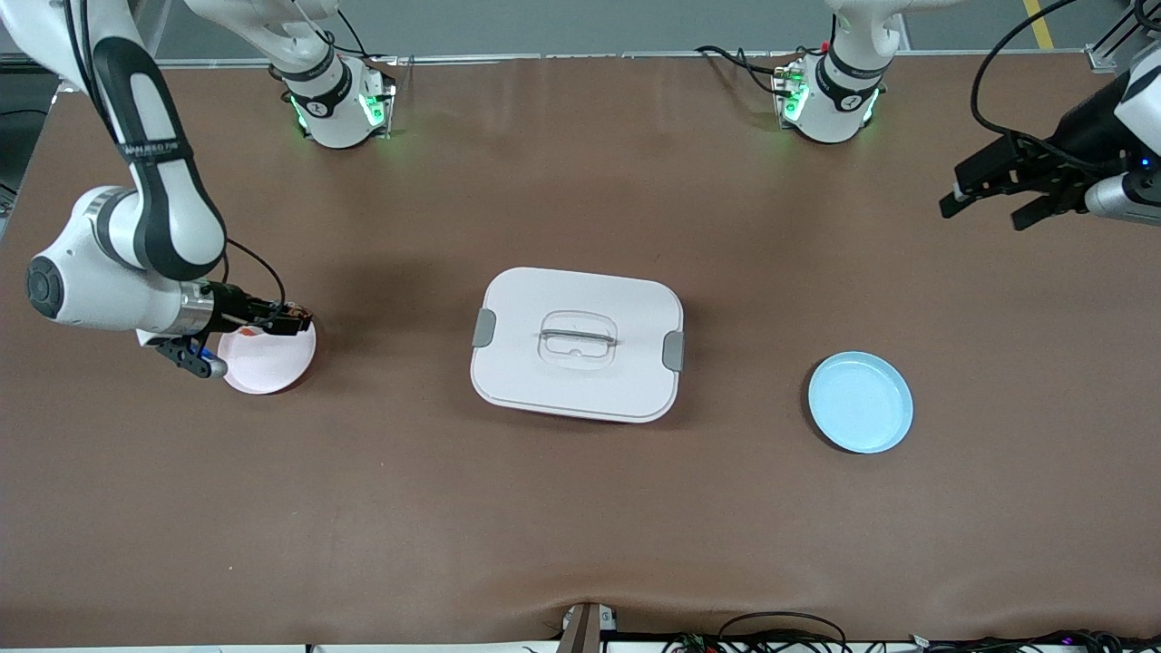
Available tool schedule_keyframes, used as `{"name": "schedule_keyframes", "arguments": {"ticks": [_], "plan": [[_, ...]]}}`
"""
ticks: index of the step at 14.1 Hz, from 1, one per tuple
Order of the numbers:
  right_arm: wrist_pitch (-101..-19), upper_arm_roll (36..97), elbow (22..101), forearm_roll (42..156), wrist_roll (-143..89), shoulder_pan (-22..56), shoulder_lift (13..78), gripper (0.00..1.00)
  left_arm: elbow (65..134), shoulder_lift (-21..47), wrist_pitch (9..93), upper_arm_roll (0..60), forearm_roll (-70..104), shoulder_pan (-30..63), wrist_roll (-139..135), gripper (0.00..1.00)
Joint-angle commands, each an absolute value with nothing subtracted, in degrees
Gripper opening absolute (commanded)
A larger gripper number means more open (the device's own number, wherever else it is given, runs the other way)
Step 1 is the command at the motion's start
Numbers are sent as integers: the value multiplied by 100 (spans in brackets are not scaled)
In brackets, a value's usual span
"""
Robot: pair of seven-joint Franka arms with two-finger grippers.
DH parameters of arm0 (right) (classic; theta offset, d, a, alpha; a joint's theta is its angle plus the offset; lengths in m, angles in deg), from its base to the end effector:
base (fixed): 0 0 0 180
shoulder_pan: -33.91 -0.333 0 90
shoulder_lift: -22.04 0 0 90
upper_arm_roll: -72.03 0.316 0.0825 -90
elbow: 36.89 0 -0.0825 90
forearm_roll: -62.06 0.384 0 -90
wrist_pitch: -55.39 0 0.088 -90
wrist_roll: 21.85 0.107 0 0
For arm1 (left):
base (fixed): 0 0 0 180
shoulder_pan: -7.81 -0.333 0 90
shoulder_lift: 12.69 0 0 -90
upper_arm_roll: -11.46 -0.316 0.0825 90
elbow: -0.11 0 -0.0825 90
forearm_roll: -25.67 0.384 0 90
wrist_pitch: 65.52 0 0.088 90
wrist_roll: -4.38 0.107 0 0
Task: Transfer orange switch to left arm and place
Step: 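Lift the switch over the box with the right gripper while the left gripper approaches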
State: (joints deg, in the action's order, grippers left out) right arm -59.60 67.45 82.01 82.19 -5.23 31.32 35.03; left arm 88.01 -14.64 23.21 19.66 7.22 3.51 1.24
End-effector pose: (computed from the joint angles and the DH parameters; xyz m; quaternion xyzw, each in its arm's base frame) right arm 0.5483 0.0021 0.3022 -0.9469 0.2530 0.1599 0.1176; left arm 0.5380 -0.0728 0.6637 0.9871 -0.0140 0.0140 0.1589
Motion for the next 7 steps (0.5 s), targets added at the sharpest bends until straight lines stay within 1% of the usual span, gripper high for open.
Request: {"name": "schedule_keyframes", "arguments": {"ticks": [1, 5, 7], "plan": [[-5659, 6737, 8019, 8350, 834, 2558, 3232, 0, 8712, -1252, 2429, 1972, -48, 324, 244, 100], [-5281, 6737, 7343, 8772, 2381, 1846, 3241, 0, 8712, -927, 2632, 1963, -1236, 324, 262, 100], [-5254, 6737, 7009, 8956, 3199, 1494, 3276, 0, 8712, -856, 2763, 1972, -1387, 403, 271, 100]]}}
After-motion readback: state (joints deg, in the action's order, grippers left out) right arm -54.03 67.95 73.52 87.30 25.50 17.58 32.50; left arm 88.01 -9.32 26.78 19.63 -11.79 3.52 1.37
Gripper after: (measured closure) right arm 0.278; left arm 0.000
